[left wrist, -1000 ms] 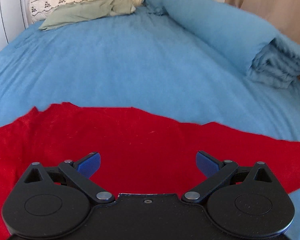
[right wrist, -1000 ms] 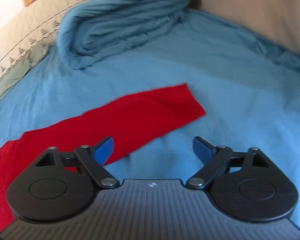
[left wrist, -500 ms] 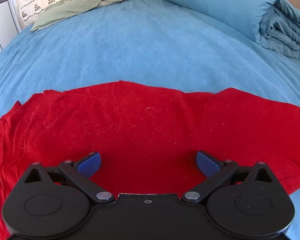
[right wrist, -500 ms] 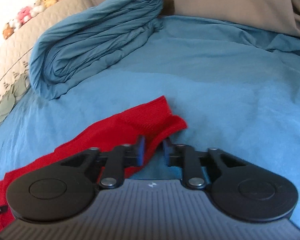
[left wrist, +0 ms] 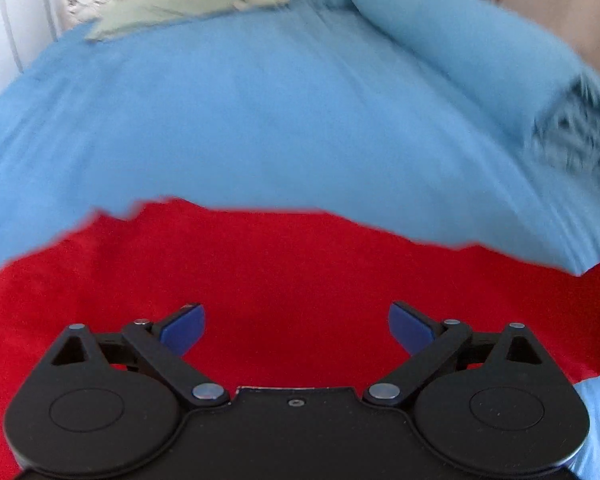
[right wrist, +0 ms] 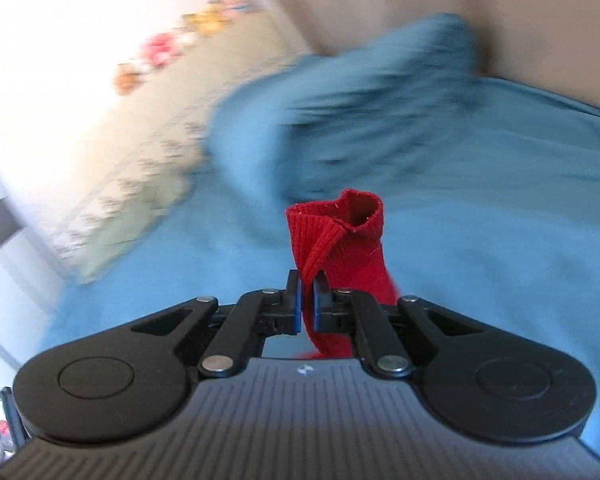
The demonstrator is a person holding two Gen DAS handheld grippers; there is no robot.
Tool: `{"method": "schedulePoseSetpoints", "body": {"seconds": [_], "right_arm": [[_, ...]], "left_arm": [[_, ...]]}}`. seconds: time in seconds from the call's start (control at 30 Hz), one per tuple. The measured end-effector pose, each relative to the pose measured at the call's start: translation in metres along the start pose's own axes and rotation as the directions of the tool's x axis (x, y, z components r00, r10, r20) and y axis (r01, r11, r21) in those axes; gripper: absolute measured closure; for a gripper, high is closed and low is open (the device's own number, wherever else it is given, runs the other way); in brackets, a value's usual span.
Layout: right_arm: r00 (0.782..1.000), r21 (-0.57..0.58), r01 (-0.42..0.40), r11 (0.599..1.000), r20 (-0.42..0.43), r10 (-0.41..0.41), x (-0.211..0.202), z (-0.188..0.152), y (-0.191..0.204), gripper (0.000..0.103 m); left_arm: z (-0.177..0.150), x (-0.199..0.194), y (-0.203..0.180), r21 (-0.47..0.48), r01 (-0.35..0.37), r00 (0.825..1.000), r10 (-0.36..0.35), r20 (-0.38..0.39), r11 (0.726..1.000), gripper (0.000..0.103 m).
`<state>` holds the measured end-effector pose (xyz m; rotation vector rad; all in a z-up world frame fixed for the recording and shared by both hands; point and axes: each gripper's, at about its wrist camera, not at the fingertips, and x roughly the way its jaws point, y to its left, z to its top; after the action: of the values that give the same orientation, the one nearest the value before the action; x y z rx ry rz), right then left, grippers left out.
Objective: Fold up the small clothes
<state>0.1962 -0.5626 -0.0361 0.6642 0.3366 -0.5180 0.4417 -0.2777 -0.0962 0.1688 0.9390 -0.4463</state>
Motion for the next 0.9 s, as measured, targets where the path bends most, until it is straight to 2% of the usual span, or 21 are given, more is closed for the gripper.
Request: {"method": "schedulePoseSetpoints", "body": {"seconds": [0.1,0.17,0.23,0.33,0.43,0.5,0.57,0.63,0.73,0.9], "right_arm": [[0.991,-0.070,-0.133,0.989,-0.017,0.132,0.008,-0.010,0.081,0.082],[0.974,-0.112,-0.226,0.968,-0.048,0.222,0.014,-0.027,0.139,0.082],[0.948,-0.143,-0.316,0.938,-0.094,0.305,0.022,-0.053,0.195,0.082],[0.899,-0.194,-0.429,0.882,-0.191,0.395,0.035,-0.113,0.274,0.082],[0.855,-0.262,-0.496,0.828,-0.315,0.413,0.049,-0.193,0.340,0.082],[0.830,-0.294,-0.522,0.801,-0.392,0.397,0.059,-0.247,0.366,0.082],[0.818,-0.346,-0.533,0.772,-0.445,0.365,0.062,-0.299,0.386,0.082],[0.809,-0.386,-0.543,0.746,-0.478,0.341,0.059,-0.336,0.394,0.082],[0.802,-0.435,-0.554,0.710,-0.508,0.315,0.055,-0.372,0.399,0.082],[0.807,-0.516,-0.563,0.646,-0.511,0.296,0.056,-0.394,0.390,0.079]], "left_arm": [[0.005,-0.042,0.064,-0.021,-0.021,0.999,0.021,0.036,1.000,0.002],[0.001,-0.066,0.106,-0.040,-0.048,0.997,0.051,0.062,0.998,0.001],[-0.008,-0.087,0.153,-0.066,-0.079,0.993,0.084,0.077,0.995,0.000],[-0.026,-0.103,0.217,-0.122,-0.109,0.991,0.117,0.064,0.987,0.000],[-0.057,-0.108,0.271,-0.171,-0.147,0.987,0.155,0.031,0.974,0.000],[-0.078,-0.106,0.298,-0.199,-0.163,0.986,0.169,0.011,0.966,0.000],[-0.098,-0.103,0.320,-0.226,-0.151,0.988,0.155,-0.001,0.962,0.000],[-0.112,-0.099,0.332,-0.245,-0.132,0.991,0.135,-0.004,0.961,0.000],[-0.125,-0.090,0.342,-0.265,-0.104,0.994,0.108,0.003,0.959,0.000],[-0.124,-0.077,0.336,-0.291,-0.035,0.998,0.047,0.036,0.956,0.000]]}}
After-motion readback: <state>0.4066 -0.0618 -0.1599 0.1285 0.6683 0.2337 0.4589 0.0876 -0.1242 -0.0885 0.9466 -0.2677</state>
